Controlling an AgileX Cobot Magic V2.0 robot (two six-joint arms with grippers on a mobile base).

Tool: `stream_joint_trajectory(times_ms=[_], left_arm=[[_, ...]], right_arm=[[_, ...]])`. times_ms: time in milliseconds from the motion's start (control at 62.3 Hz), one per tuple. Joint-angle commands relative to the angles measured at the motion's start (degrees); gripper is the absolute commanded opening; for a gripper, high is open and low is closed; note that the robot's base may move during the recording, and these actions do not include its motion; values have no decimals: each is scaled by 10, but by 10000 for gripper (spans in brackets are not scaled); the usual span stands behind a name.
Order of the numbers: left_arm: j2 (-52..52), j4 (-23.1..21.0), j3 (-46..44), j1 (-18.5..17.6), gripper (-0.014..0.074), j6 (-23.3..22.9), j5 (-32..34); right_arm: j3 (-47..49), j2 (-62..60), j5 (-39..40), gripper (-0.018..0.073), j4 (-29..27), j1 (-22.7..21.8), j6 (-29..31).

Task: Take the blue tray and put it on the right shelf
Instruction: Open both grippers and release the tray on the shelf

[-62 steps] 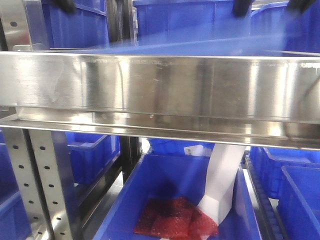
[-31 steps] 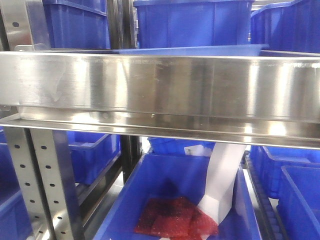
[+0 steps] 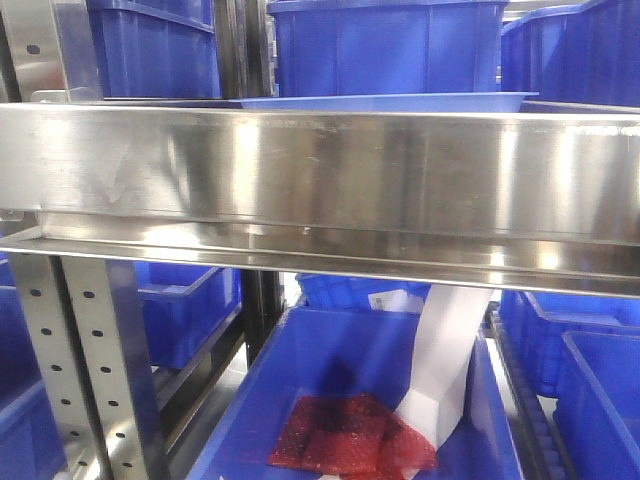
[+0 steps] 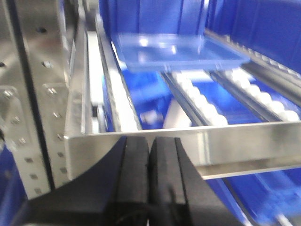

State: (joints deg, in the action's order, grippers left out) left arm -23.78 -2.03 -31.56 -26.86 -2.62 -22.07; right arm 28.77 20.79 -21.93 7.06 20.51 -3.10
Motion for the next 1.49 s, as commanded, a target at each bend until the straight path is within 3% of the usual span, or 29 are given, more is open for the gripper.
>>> stream_joint_trajectory(times_ms=[0,177,1477], left_arm=[[19,16,9,-4,-48,4,101],[28,20,18,-4,-48,4,104],[27,13,18,-3,-48,4,103]], right_arm=[[-22,-42,96,58,12,1,7],[-56,-67,142,58,12,1,7],[-56,-67,140,58,12,1,7]])
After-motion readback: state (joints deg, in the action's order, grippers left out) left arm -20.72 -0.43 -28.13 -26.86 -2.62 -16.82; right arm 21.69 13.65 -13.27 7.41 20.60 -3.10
